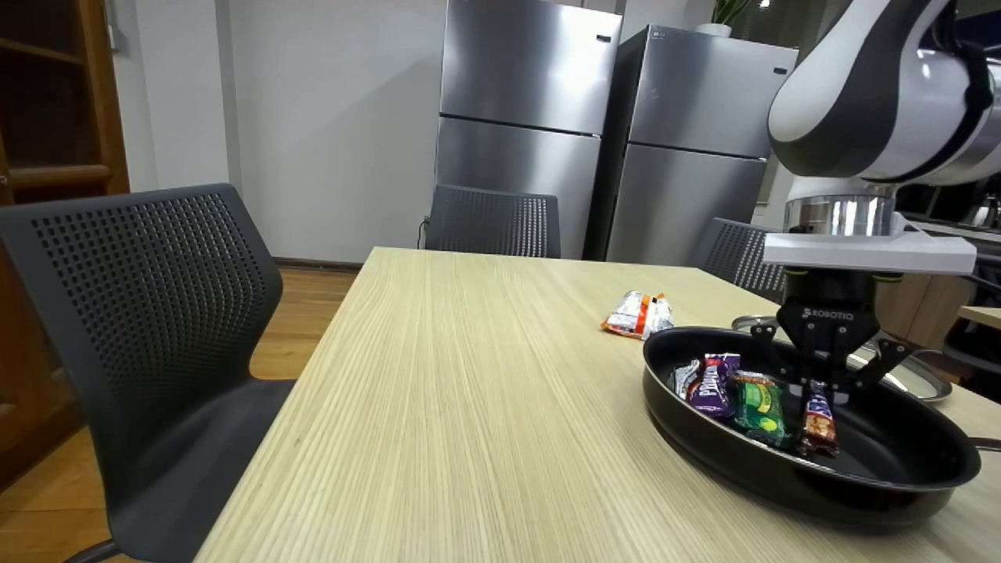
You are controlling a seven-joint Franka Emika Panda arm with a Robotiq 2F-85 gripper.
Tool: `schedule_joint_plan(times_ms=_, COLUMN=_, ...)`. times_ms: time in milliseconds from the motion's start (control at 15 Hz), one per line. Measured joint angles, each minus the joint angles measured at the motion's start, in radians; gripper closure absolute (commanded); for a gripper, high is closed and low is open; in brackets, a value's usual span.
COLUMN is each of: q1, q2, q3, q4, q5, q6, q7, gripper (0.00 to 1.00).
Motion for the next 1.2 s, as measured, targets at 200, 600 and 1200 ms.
schedule_joint_plan(times_ms=200, q1=0.000, q2=0.000, q3=0.000, q4=0.004, q5=0.000, q6=-0.001, q7=-0.008, gripper=0.32)
schedule_joint_plan(times_ms=600, q1=0.000, q2=-0.015, q3=-0.002, q4=0.005, q5=0.001, q6=0.001, q7=-0.013, gripper=0.00)
schedule_joint_plan(times_ms=1200, q1=-0.001, q2=-0.110, q3=-0.046, q4=0.003, q5=0.002, q6=0.002, q7=-0.013, gripper=0.00)
